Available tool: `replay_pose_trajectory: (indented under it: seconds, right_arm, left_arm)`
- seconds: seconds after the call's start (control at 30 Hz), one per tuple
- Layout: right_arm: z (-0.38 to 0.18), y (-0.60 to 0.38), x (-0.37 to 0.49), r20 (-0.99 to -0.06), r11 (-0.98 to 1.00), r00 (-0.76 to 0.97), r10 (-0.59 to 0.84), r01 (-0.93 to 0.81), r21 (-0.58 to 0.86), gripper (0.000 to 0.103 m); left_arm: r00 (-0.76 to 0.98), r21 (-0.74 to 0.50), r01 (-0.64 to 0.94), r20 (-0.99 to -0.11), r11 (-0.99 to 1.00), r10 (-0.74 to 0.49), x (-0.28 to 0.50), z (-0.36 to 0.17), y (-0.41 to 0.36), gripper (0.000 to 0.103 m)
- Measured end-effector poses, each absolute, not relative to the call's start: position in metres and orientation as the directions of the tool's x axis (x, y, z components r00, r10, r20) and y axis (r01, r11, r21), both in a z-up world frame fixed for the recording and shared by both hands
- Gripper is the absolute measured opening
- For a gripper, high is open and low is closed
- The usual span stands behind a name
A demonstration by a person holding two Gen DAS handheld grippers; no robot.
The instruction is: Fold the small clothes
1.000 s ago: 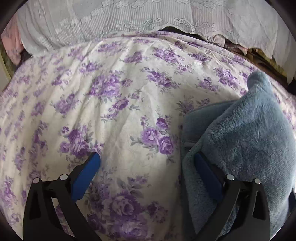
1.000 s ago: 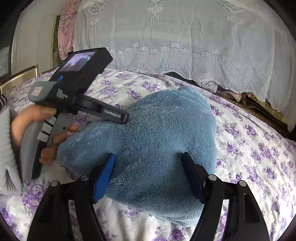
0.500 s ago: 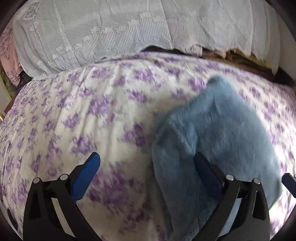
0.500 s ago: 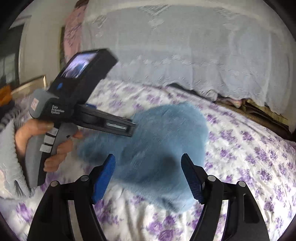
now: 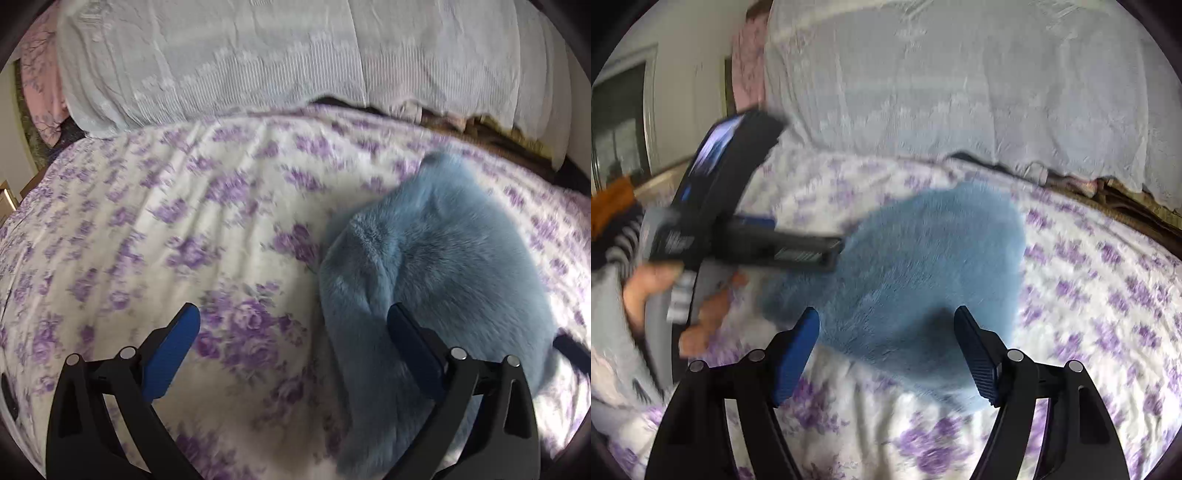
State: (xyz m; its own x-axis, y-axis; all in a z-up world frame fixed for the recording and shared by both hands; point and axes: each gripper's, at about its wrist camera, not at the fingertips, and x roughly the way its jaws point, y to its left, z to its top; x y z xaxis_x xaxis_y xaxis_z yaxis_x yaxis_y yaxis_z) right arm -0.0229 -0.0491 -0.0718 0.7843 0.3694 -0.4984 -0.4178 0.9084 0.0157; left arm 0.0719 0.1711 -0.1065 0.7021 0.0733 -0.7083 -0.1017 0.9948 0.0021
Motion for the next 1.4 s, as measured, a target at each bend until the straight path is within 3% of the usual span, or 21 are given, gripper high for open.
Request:
replay_pose_trajectory:
  seconds: [0.13,0.27,0.37,0.53,0.87,1.1,1.4]
  right_arm:
    - [-0.046,-0.063,0.014,-0.482,0.924,0.796,0.365,-0.373,0.084,0.075]
    - [-0.038,-0.051,0.064,-0.519,0.931,0.782,0.345,-0.355,0.084,0.075]
    - [-0.05,-0.034,0.092,-0.569,0.935,0.761,0.312,-0.353,0.04,0.075]
    - [-0.094,-0.026,0.123,-0.671,0.945,0.693,0.262,-0.324,0.035,0.078]
    - [-0.098,-0.03,0.121,-0.659,0.946,0.702,0.269,-0.322,0.042,0.079]
    - [-0.071,-0.048,0.059,-0.587,0.945,0.759,0.283,-0.324,0.036,0.079]
    - [-0.092,-0.072,0.008,-0.595,0.946,0.749,0.292,-0.317,0.065,0.079]
  left_arm:
    - [0.731,-0.042,-0.073,-0.682,0.996,0.025,0.056,-0.097,0.166,0.099]
    - [0.724,0.009,-0.041,-0.689,0.999,0.036,0.057,-0.108,0.149,0.099]
    - [0.687,0.019,-0.03,-0.726,0.999,0.035,0.067,-0.128,0.145,0.099]
    - [0.648,-0.11,-0.024,-0.759,0.994,-0.068,0.077,-0.14,0.161,0.099]
    - [0.656,-0.068,-0.023,-0.753,0.997,-0.036,0.079,-0.143,0.154,0.099]
    - [0.706,-0.022,-0.039,-0.708,0.999,0.012,0.067,-0.125,0.153,0.099]
    - [0.763,-0.043,-0.065,-0.646,0.997,0.022,0.052,-0.1,0.157,0.099]
